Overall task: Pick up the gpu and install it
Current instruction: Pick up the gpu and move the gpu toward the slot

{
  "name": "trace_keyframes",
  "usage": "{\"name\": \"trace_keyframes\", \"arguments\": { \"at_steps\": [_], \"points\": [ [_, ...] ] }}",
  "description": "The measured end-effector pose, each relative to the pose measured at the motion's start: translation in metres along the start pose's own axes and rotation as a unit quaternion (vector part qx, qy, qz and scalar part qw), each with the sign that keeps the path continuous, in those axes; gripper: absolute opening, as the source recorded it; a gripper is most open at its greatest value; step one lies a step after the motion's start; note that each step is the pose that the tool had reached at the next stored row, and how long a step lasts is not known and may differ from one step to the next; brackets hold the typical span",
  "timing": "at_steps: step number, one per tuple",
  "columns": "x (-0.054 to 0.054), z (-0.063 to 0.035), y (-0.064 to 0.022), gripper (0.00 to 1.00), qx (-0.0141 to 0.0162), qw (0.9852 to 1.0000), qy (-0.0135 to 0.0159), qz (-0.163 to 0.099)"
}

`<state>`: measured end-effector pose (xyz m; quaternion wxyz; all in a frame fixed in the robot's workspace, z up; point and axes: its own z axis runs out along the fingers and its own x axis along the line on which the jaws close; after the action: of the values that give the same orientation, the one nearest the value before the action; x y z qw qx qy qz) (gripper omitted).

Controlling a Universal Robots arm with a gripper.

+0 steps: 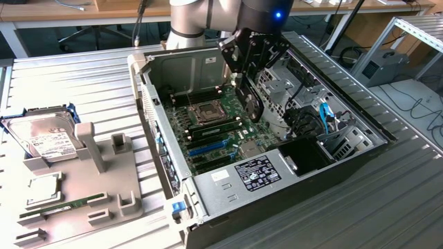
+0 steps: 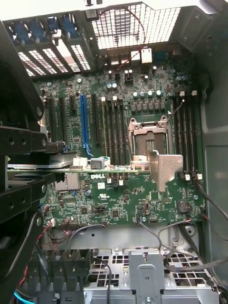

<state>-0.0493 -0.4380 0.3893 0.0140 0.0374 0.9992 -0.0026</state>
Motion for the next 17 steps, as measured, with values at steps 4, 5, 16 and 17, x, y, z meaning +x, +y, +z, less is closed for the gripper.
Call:
{"name": "trace_keyframes", "arguments": {
  "at_steps": [4,5,16,17],
  "points": [
    [-0.0021,0.0008,0.0003,0.26,0.0003,1.0000,0.0000,0.000],
    [-0.0026,0.0010,0.0004,0.26,0.0004,1.0000,0.0000,0.000],
    [-0.0090,0.0031,0.0013,0.26,0.0014,1.0000,-0.0001,0.000],
    [-0.0095,0.0033,0.0014,0.26,0.0015,1.0000,-0.0001,0.000]
  ]
}}
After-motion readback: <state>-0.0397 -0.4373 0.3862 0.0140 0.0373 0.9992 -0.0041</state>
